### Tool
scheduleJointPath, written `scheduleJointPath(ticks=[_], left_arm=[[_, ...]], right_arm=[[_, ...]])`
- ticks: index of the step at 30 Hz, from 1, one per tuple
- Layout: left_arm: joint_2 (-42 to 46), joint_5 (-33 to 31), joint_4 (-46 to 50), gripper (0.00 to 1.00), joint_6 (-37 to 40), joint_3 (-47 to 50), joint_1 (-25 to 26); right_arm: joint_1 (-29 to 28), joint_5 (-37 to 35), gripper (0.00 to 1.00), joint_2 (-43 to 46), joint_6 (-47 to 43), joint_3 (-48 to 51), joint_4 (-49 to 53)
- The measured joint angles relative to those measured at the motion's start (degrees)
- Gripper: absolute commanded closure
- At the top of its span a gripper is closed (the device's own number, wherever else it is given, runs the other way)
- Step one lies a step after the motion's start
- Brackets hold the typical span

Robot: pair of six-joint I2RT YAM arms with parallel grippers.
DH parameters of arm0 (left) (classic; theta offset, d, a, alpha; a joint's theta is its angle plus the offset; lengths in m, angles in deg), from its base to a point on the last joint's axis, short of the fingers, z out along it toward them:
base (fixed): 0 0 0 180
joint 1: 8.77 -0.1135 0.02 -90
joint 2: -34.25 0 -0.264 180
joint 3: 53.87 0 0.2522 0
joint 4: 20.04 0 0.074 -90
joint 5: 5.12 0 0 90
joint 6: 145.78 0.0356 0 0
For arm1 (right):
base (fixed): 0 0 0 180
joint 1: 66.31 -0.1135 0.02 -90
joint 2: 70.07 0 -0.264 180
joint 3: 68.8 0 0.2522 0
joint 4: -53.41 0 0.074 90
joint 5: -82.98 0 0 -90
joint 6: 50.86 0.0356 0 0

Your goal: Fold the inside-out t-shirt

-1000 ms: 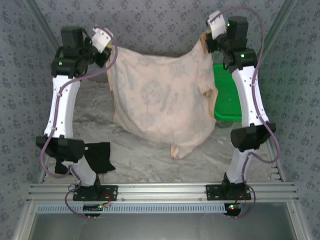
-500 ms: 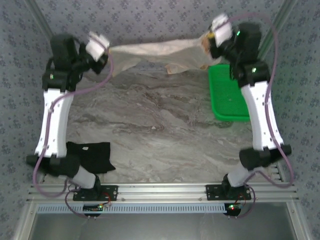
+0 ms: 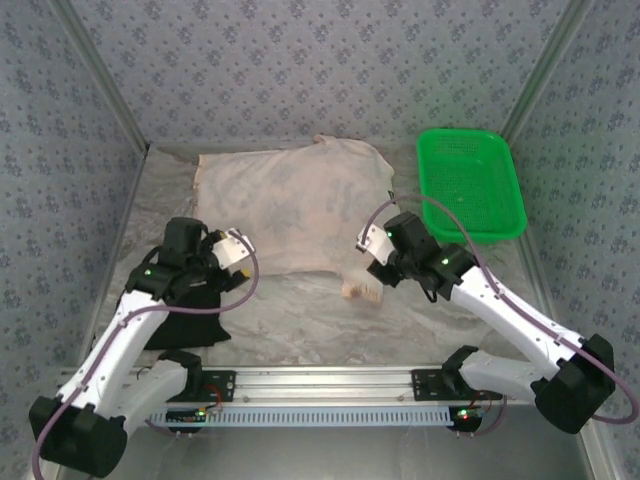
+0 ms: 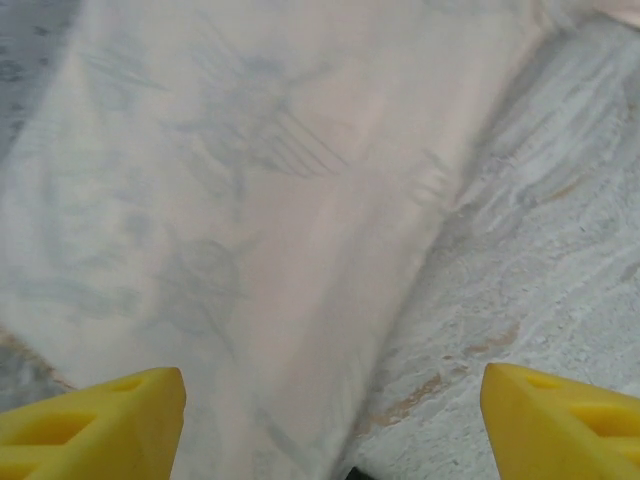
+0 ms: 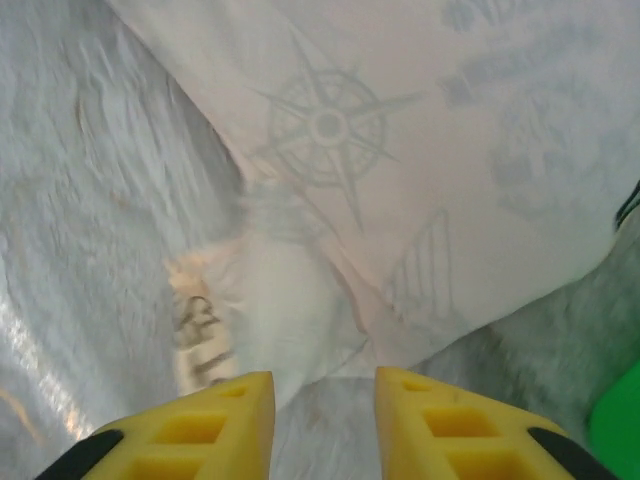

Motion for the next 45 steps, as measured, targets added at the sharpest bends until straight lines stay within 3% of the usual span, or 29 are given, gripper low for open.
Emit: scheduleJointPath(ticks=[4,8,12,16,22,27,33,40,45], left_arm=[[-2.1,-2.7,-1.1,0.24,-5.7,-5.9,-0.3],[-10.5,-5.1,-2.1,0.27,-16.8,-12.4,-2.6],[-24.9,-8.1,-0.7,0.28,-32.3,-22.4,-6.5],[-34.9,-10.4,0.4,0.28,-43.0,-27.8,-7.6],[-47.8,-12.9,-1.2,0.32,-51.7,-28.4,-7.9],[-54.3,-13.4,-1.2,0.33,-55.5,-27.2,-7.4],[-54.3,-11.6,-1.0,0.35,-59.1,-21.9,-1.4],[-54.3,-7.5,-0.3,0.39,-61.3,-21.1,9.7],[-54.5,-1.0,-1.2,0.41,-62.9,-21.2,17.6]], right_arm=[[0.2,-2.1,0.57,-1.2,1.0,-0.6,3.7],[0.6,-3.5,0.54,-6.6,4.1,-4.0,2.1],[1.6,-6.8,0.56,-15.6,18.2,-10.2,-3.3],[1.7,-10.1,0.58,-22.4,36.2,-13.2,-8.5],[2.2,-13.2,0.62,-30.3,59.9,-9.9,-12.0],[3.8,-12.0,0.66,-36.5,71.0,-5.0,-14.6],[8.0,-11.9,0.70,-38.8,72.5,-5.0,-18.0],[16.2,-12.4,0.70,-46.6,65.8,-13.8,-21.8],[18.0,-13.6,0.69,-51.9,60.8,-21.2,-21.5]])
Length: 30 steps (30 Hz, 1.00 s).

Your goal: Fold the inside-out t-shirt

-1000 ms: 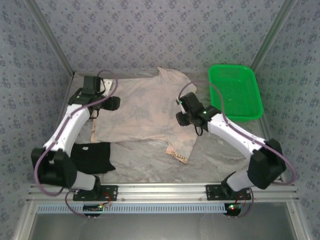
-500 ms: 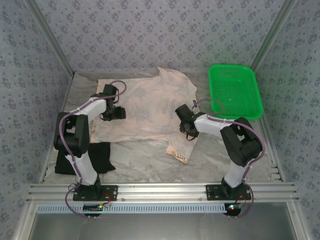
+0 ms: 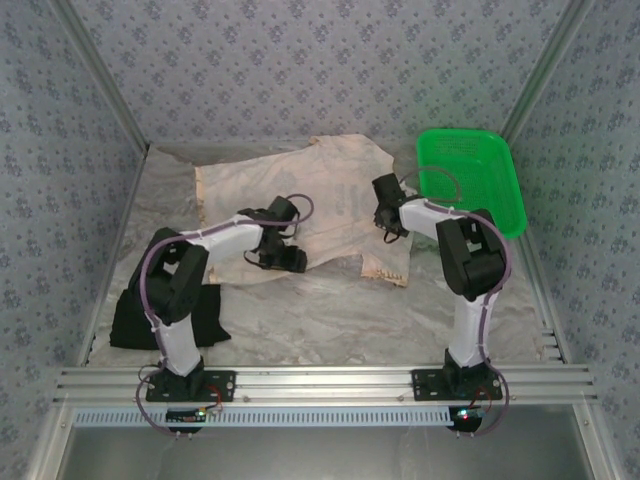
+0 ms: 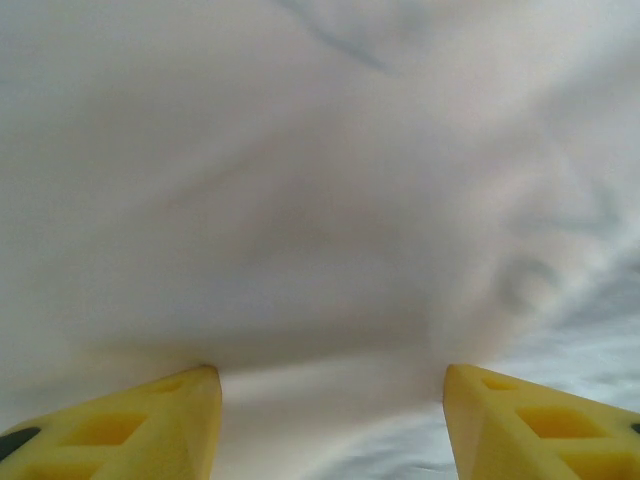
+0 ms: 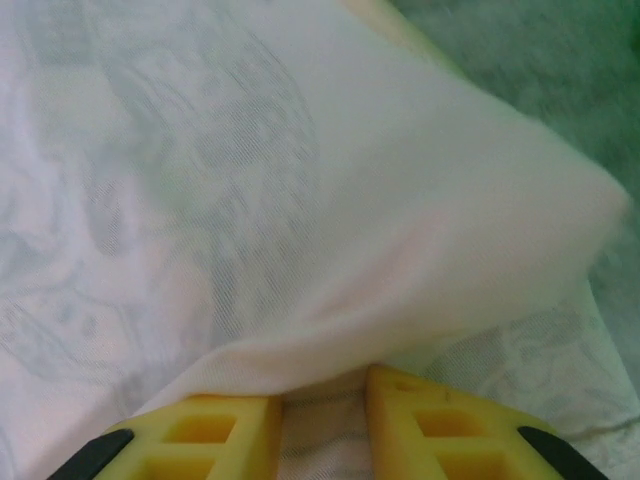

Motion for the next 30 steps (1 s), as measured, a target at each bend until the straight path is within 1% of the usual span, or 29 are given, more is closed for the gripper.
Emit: scheduleJointPath(ticks=[3,5,9,11,13,16,18,19,20,21,22,24,26,28,30], left_arm=[[-0.8,4.5,-1.8,0.41,-2.6,-0.2,4.5],[-1.8,7.7,-3.7,0.41,-5.1,-0.9,8.4],[-3.0,13.5,-6.9,0.39,-8.5,-2.6,15.4],[-2.4,16.0,-7.8,0.37,-9.9,-3.4,17.2],[-0.4,17.4,-8.2,0.36,-11.1,-3.5,17.0],[5.0,18.3,-7.7,0.35,-11.4,-3.6,14.4],[10.1,18.6,-6.7,0.34,-11.0,-3.7,11.3],[13.0,18.3,-5.9,0.33,-10.4,-3.7,9.0],[15.8,17.2,-5.3,0.34,-9.8,-3.8,6.3],[17.4,15.8,-4.8,0.35,-9.2,-3.8,4.2],[19.2,13.8,-4.2,0.36,-8.3,-3.8,0.7],[19.8,8.5,-3.8,0.36,-6.3,-3.8,-5.0],[16.7,1.8,-3.9,0.35,-4.3,-3.7,-9.5],[12.3,-3.5,-4.9,0.36,-3.2,-2.4,-11.1],[8.3,-6.3,-5.7,0.37,-2.8,0.1,-11.0]], right_arm=[[0.3,-0.1,0.66,-2.5,-1.7,-4.1,1.1],[0.5,0.0,0.64,-3.1,-2.6,-5.7,2.1],[1.4,0.1,0.57,-3.0,-3.1,-7.0,4.2],[1.7,0.0,0.54,-2.8,-3.0,-7.2,5.9],[2.0,0.1,0.53,-2.0,-3.0,-7.2,7.9],[1.7,1.2,0.51,0.3,-3.2,-7.3,10.3],[0.7,2.4,0.50,1.7,-3.2,-8.2,11.9],[-0.1,3.1,0.49,2.2,-3.1,-8.7,12.3],[-1.0,3.7,0.40,2.7,-3.0,-9.0,12.5],[-1.9,4.2,0.16,3.1,-2.6,-9.0,12.4],[-2.8,4.7,0.14,3.3,-2.4,-9.0,12.5],[-3.9,5.5,0.14,3.2,-2.0,-9.1,12.5],[-4.0,5.9,0.15,2.0,-2.0,-10.0,13.0],[-3.6,6.1,0.18,-0.3,-2.0,-12.3,13.1],[-3.2,6.2,0.20,-3.1,-2.0,-15.1,12.9]])
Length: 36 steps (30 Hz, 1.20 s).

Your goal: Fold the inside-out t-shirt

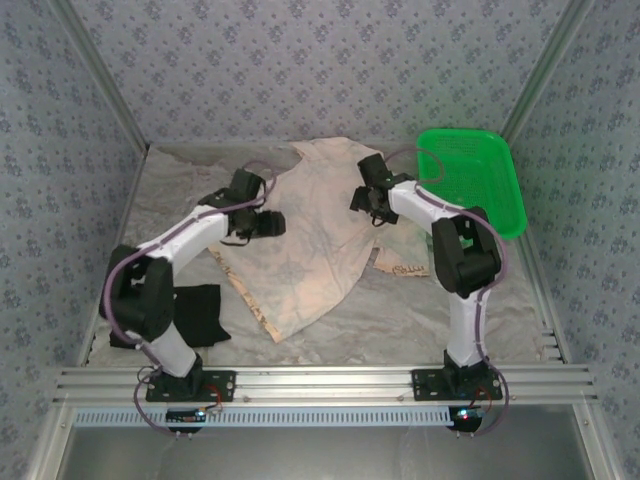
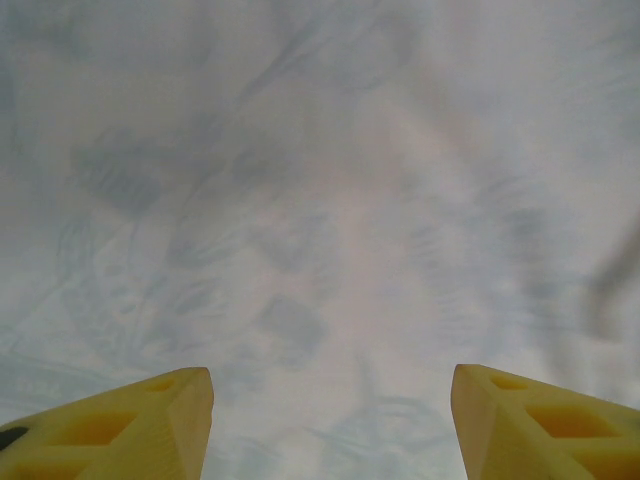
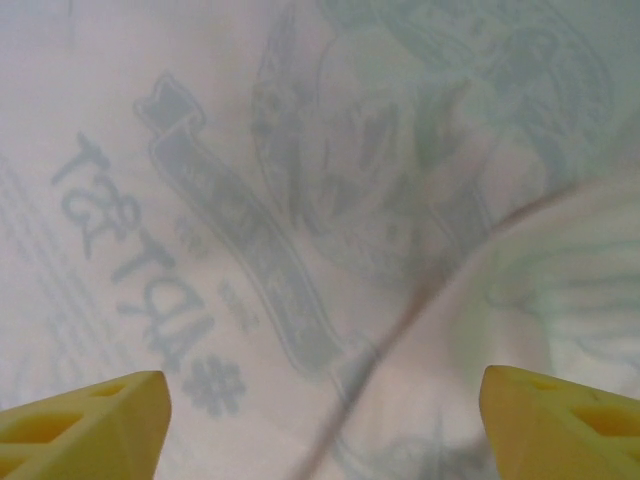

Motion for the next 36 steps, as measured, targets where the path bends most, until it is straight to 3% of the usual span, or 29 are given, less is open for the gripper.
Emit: scheduleJointPath(ticks=[3,7,13,20,27,31,34,36], left_arm=[[-3.3,-1.4,-0.2,0.37,0.0,4.6,1.6],[-2.1,-1.9,-1.9,0.37,1.6,9.2,7.7],[1.7,4.1,-3.0,0.37,-0.2,13.8,18.2],[2.0,14.8,-5.4,0.37,-8.2,14.4,29.5],[0.4,23.5,-9.6,0.32,-11.8,7.5,30.9],[2.0,28.2,-9.3,0.31,-3.6,4.6,32.0],[6.2,24.9,-4.4,0.32,4.8,3.5,31.9],[9.4,22.4,-2.4,0.32,7.0,3.5,29.0]], right_arm=[[0.1,-0.2,0.20,-4.2,0.0,-3.7,-0.5],[-0.5,0.2,0.21,-9.8,-0.7,-8.9,-1.0],[-1.7,2.2,0.21,-17.5,-3.7,-20.3,-1.2],[-5.0,6.3,0.21,-24.0,-8.3,-31.0,-1.0],[-8.0,13.5,0.21,-30.4,-13.0,-42.4,0.9],[-7.6,18.3,0.21,-34.1,-15.9,-51.1,4.1],[-6.1,19.1,0.21,-33.3,-16.2,-52.2,6.0],[-4.5,19.0,0.21,-30.2,-16.1,-48.0,5.7]])
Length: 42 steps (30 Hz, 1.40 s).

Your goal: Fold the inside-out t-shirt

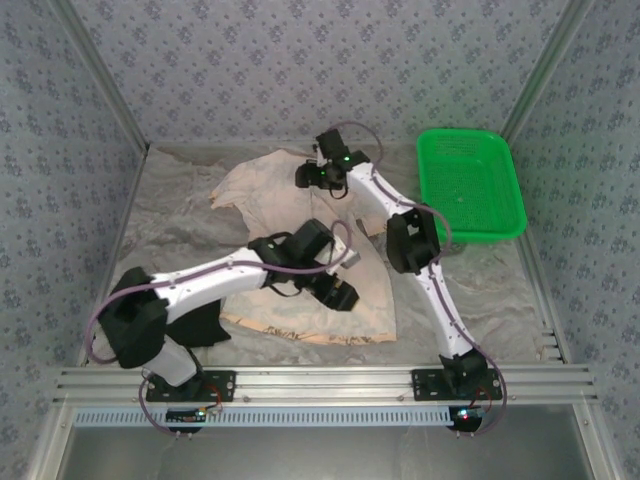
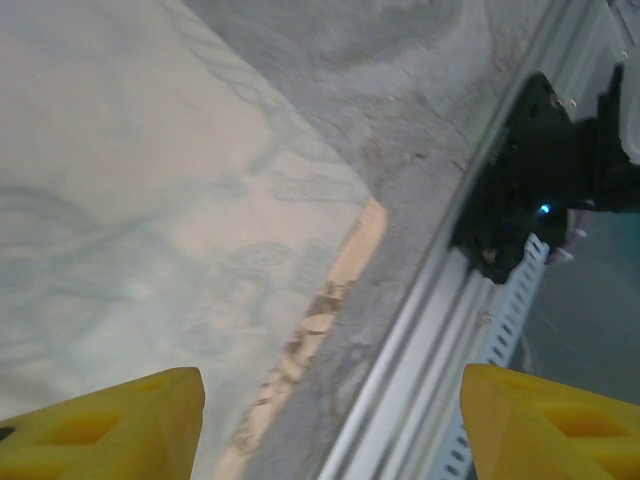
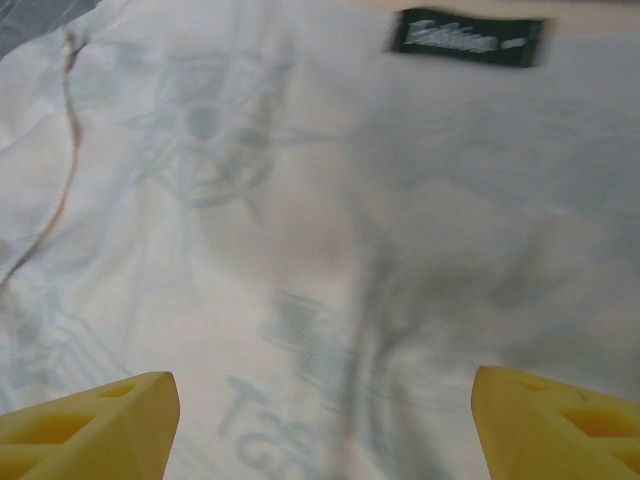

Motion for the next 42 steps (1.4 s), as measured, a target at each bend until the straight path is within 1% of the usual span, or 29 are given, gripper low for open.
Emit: scheduleJointPath(ticks=[1,4,5,6,7,8,9,11,13,15,18,20,21,23,24,26,27,28,30,31,33,37,39,42], left_arm=[[1.4,-0.4,-0.2,0.32,0.1,0.3,-2.8],[3.7,0.2,-4.7,0.34,-1.1,4.4,-12.6],[3.7,0.3,-5.9,0.36,-0.8,6.3,-15.3],[3.5,0.5,-6.4,0.36,-0.2,7.8,-16.6],[3.4,1.0,-6.5,0.35,1.6,9.6,-16.9],[3.4,1.6,-6.3,0.34,3.8,11.3,-15.8],[3.6,1.9,-6.2,0.32,5.4,12.2,-14.2],[5.3,2.1,-6.3,0.32,8.5,13.5,-9.0],[8.2,2.8,-6.6,0.33,9.5,14.0,-6.4],[11.8,2.7,-7.1,0.34,9.4,14.0,-7.4],[15.0,1.5,-8.4,0.35,7.6,14.3,-13.1],[16.3,-1.1,-8.5,0.35,5.4,15.4,-17.6],[16.6,-2.5,-7.6,0.35,4.6,15.8,-19.1],[16.6,-5.8,-4.6,0.34,3.6,15.9,-21.0],[16.7,-6.8,-3.3,0.33,3.5,15.9,-21.4],[17.7,-8.0,-1.7,0.33,3.7,16.0,-21.4],[18.6,-8.5,-1.5,0.33,4.5,16.3,-21.4],[20.0,-9.2,-1.4,0.34,5.9,16.7,-21.3],[22.5,-11.0,-1.4,0.34,9.2,17.8,-21.0],[23.9,-11.1,-1.7,0.34,11.9,18.6,-20.9],[26.8,-10.0,-2.0,0.32,18.8,20.7,-20.2],[31.2,-8.6,0.0,0.32,32.1,22.1,-14.3],[31.5,-7.5,1.6,0.33,36.6,22.0,-12.3],[32.0,-5.3,3.2,0.32,41.0,22.6,-12.0]], right_arm=[[1.0,-0.1,0.21,2.6,0.0,3.8,-0.1],[3.7,0.4,0.22,10.4,0.0,15.5,-2.1],[4.6,1.0,0.23,13.0,0.0,19.1,-2.7],[5.1,1.7,0.23,15.4,-0.3,22.3,-3.5],[5.6,2.2,0.23,18.1,-0.9,25.8,-4.3],[5.9,2.5,0.23,21.4,-1.7,30.1,-5.4],[5.9,2.6,0.23,24.3,-2.6,33.6,-6.0],[5.1,2.8,0.23,31.5,-4.8,41.8,-7.4],[4.1,2.8,0.24,39.2,-7.6,50.5,-10.2],[3.0,3.0,0.25,47.8,-11.5,59.5,-12.9],[2.0,2.6,0.26,59.6,-19.4,72.2,-17.6],[-0.1,-1.4,0.25,64.9,-26.2,78.2,-18.8],[-1.9,-3.1,0.25,66.3,-29.3,79.8,-18.8],[-8.5,-5.1,0.27,68.0,-36.5,82.3,-18.0],[-11.4,-5.0,0.27,68.3,-39.1,83.1,-17.7],[-18.9,-2.5,0.30,69.6,-46.6,85.9,-17.1],[-22.1,-1.0,0.34,70.3,-49.5,87.5,-17.0],[-25.2,0.9,0.42,71.0,-52.4,89.4,-16.8],[-29.4,4.1,0.48,71.3,-56.4,91.8,-16.6],[-30.9,5.3,0.51,70.9,-58.1,92.7,-16.8],[-33.2,6.3,0.53,69.9,-60.4,94.0,-18.1],[-34.8,6.9,0.54,66.6,-63.5,95.8,-20.4],[-34.8,6.8,0.56,65.6,-64.1,96.6,-21.0],[-34.9,5.4,0.60,65.0,-64.9,97.5,-21.9]])
